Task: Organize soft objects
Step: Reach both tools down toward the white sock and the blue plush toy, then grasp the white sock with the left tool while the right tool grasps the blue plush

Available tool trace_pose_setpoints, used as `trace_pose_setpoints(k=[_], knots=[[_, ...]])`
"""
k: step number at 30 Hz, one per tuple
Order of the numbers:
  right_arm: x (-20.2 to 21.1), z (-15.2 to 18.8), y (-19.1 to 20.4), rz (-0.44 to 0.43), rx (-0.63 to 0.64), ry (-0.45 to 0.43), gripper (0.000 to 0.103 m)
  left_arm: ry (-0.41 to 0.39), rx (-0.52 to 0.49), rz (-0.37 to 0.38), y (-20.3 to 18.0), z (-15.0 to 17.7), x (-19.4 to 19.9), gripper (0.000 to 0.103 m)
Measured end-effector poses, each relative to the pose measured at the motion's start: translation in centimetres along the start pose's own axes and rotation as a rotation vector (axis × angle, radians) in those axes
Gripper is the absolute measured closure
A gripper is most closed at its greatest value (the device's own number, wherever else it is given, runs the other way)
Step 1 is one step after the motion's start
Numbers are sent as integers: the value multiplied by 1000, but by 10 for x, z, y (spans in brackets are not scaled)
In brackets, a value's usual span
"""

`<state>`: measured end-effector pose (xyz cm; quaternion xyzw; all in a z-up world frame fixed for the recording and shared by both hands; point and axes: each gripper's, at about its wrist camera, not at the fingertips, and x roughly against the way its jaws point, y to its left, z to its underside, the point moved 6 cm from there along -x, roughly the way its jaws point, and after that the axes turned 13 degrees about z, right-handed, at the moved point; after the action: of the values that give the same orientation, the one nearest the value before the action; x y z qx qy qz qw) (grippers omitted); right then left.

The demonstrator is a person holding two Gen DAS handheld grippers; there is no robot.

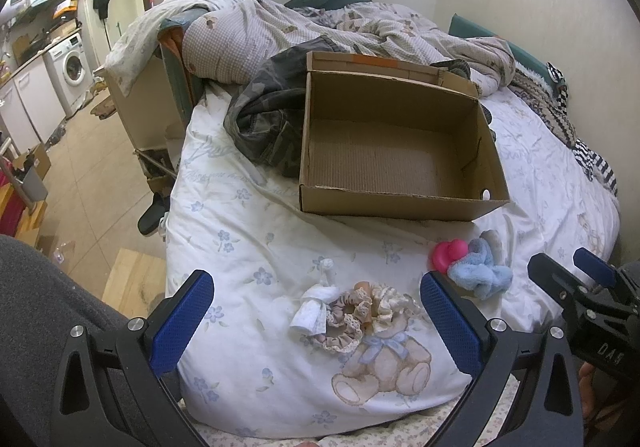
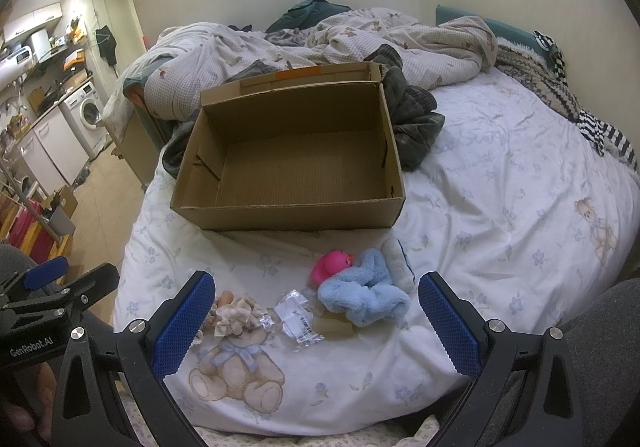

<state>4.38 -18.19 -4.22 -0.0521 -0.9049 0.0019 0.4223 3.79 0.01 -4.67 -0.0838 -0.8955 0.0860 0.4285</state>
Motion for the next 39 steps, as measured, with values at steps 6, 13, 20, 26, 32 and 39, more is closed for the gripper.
trace_pose_setpoints(k=[6,13,20,26,32,39], knots=[[-6,-8,2,-48,-27,72,0,76,14,-38,4,-14,-11,0],[-27,-31,-12,-108,-41,197,0,219,97,-70,35,-28,-40,0],[-68,-37,-22,-86,-11,321,0,443,225,-7,59,1,-99,18],[-102,-30,-26,-88,-14,413,0,557,229,14,51,20,-141,33],[-128,-20,-36,-157,-87,529,0,615,153,24,36,33,-168,48],[-148,15,-32,-161,-49,702,28,640,221,73,42,46,-180,70]])
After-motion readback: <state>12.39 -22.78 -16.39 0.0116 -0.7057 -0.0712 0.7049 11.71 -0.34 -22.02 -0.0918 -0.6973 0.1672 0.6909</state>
